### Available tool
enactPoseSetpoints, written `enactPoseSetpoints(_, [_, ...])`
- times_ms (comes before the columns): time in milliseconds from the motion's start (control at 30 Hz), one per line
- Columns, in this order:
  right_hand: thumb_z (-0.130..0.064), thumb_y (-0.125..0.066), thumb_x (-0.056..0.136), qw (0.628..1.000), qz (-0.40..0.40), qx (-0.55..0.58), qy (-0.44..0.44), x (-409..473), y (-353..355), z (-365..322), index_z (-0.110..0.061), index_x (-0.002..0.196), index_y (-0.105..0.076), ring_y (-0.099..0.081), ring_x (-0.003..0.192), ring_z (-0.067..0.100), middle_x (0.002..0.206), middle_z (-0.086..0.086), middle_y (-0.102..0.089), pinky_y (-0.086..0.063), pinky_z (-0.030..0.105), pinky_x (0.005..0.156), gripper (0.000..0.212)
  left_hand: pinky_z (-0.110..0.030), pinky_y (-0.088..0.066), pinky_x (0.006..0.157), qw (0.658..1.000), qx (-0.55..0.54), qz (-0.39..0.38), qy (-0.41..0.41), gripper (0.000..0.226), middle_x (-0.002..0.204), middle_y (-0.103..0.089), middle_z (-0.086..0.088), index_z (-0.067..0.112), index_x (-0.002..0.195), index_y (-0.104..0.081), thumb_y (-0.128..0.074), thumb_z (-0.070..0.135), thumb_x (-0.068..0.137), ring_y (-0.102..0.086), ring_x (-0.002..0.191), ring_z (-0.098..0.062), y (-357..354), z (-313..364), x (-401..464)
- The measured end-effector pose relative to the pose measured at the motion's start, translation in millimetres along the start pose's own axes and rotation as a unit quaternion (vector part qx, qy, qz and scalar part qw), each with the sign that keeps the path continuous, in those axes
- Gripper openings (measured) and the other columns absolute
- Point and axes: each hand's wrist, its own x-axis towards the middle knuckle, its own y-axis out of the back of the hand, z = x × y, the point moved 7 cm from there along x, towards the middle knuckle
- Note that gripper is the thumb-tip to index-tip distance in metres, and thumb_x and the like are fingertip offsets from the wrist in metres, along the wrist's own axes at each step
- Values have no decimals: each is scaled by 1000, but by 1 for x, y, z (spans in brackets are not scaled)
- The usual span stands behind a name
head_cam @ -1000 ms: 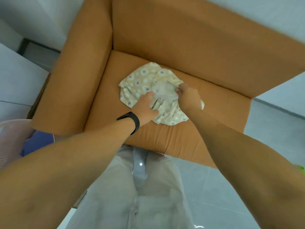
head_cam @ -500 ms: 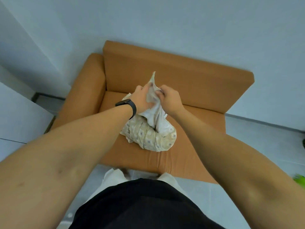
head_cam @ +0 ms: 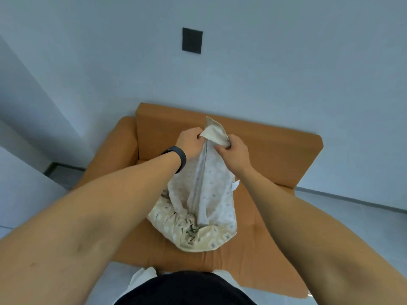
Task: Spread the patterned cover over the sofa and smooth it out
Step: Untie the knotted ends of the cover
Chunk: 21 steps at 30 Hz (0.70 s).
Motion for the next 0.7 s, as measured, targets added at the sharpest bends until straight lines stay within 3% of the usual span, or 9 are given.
enactPoseSetpoints(67, [-26, -70, 93, 1000, -9, -10, -12, 4, 3, 2, -19, 85, -53, -48, 72, 12, 89, -1, -53, -34, 26, 60, 20, -49, -55, 73, 998, -51, 20, 7, 25, 83, -65, -16, 5, 80, -54, -45, 15, 102, -63, 81, -38, 13, 22, 12])
enactPoseSetpoints(133, [-27, -67, 93, 999, -18, -33, -32, 9, 1, 5, -26, 73, -47, -49, 69, 18, 83, 4, -52, -38, 33, 61, 29, -53, -59, 81, 993, -109, 37, 16, 23, 89, -69, -16, 3, 87, -59, -47, 19, 97, -67, 88, -38, 26, 49, 28])
enactPoseSetpoints(200, [-38, -62, 93, 994, -29, -65, -77, 12, -2, 12, -30, 73, -55, -60, 84, 31, 91, 11, -59, -50, 45, 66, 22, -58, -59, 83, 985, -167, 44, 15, 31, 94, -70, -21, 0, 92, -59, -48, 28, 88, -70, 90, -39, 36, 70, 46])
enactPoseSetpoints(267, [-44, -59, 94, 984, -54, -122, -122, 7, -2, 20, -34, 104, -67, -57, 113, 36, 118, 9, -58, -54, 48, 88, 17, -60, -60, 83, 981, -190, 33, -1, 34, 94, -70, -21, 3, 91, -59, -48, 33, 81, -71, 91, -39, 33, 78, 63])
enactPoseSetpoints(333, [-47, -63, 93, 975, -60, -145, -160, -1, -2, 30, -31, 141, -52, -43, 130, 36, 140, 5, -47, -45, 46, 101, 51, -59, -60, 84, 982, -188, 27, -5, 30, 95, -71, -18, 6, 91, -61, -48, 31, 82, -70, 93, -39, 33, 85, 51])
enactPoseSetpoints(467, [-54, -69, 90, 974, -64, -103, -191, -8, -12, 41, -36, 161, -20, -32, 138, 35, 156, 3, -28, -36, 46, 105, 87, -58, -59, 87, 973, -228, 29, 11, 15, 90, -72, -11, 14, 86, -64, -51, 21, 91, -69, 95, -40, 26, 70, 30])
enactPoseSetpoints(567, [-58, -64, 94, 968, -113, -104, -199, -5, -26, 49, -36, 155, -38, -31, 138, 36, 152, 2, -36, -36, 47, 110, 70, -55, -60, 86, 970, -243, 22, 16, 15, 91, -74, -10, 17, 89, -67, -53, 21, 92, -71, 94, -35, 22, 57, 28])
enactPoseSetpoints(633, [-53, -58, 99, 972, -98, -62, -203, -4, -29, 49, -32, 133, -62, -33, 135, 37, 131, 3, -53, -38, 51, 109, 40, -55, -61, 84, 970, -243, 23, 10, 15, 92, -74, -10, 15, 91, -67, -53, 21, 93, -71, 93, -35, 25, 52, 25])
enactPoseSetpoints(700, [-48, -52, 103, 976, -78, -47, -200, -3, -31, 50, -28, 111, -68, -39, 129, 34, 111, 0, -59, -39, 51, 106, 27, -52, -61, 82, 973, -227, 42, 3, 17, 92, -73, -11, 13, 90, -66, -53, 22, 94, -71, 89, -34, 31, 47, 20])
